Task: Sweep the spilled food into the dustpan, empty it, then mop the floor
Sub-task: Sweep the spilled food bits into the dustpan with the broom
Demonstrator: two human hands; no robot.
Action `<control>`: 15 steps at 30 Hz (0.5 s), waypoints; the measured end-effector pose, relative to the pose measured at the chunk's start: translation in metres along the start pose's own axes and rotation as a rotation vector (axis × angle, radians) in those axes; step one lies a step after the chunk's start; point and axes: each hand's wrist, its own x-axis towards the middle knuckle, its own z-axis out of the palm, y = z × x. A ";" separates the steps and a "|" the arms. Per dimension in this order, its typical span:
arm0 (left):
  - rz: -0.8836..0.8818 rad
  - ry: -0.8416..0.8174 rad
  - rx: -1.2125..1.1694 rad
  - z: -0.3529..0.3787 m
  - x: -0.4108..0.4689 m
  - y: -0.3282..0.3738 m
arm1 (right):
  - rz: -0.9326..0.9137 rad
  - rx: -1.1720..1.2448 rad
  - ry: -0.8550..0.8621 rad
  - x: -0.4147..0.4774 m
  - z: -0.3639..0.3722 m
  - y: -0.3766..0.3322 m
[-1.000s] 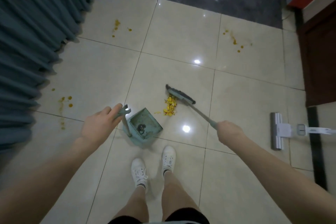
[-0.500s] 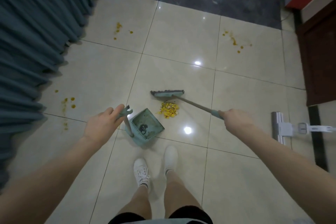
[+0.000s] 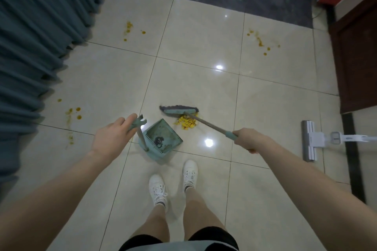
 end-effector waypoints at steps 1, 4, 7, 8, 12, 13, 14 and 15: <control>0.001 -0.005 -0.003 -0.001 0.001 0.000 | -0.009 -0.119 0.052 -0.002 -0.003 0.007; -0.015 -0.038 -0.011 -0.002 0.004 0.001 | 0.004 -0.435 0.180 -0.009 -0.017 0.032; -0.026 -0.064 0.010 -0.003 0.006 0.002 | 0.023 -0.597 0.212 -0.015 -0.029 0.050; -0.030 -0.073 0.005 -0.004 0.007 0.003 | 0.023 -0.631 0.219 -0.018 -0.031 0.053; -0.005 -0.057 -0.038 -0.007 0.009 0.008 | -0.018 -0.700 0.316 -0.035 -0.040 0.058; 0.006 -0.058 -0.036 -0.007 0.010 0.008 | -0.030 -0.691 0.345 -0.038 -0.042 0.061; 0.013 -0.060 -0.034 -0.007 0.010 0.009 | -0.035 -0.666 0.361 -0.041 -0.044 0.065; 0.018 -0.058 -0.031 -0.007 0.010 0.009 | -0.036 -0.623 0.371 -0.042 -0.045 0.072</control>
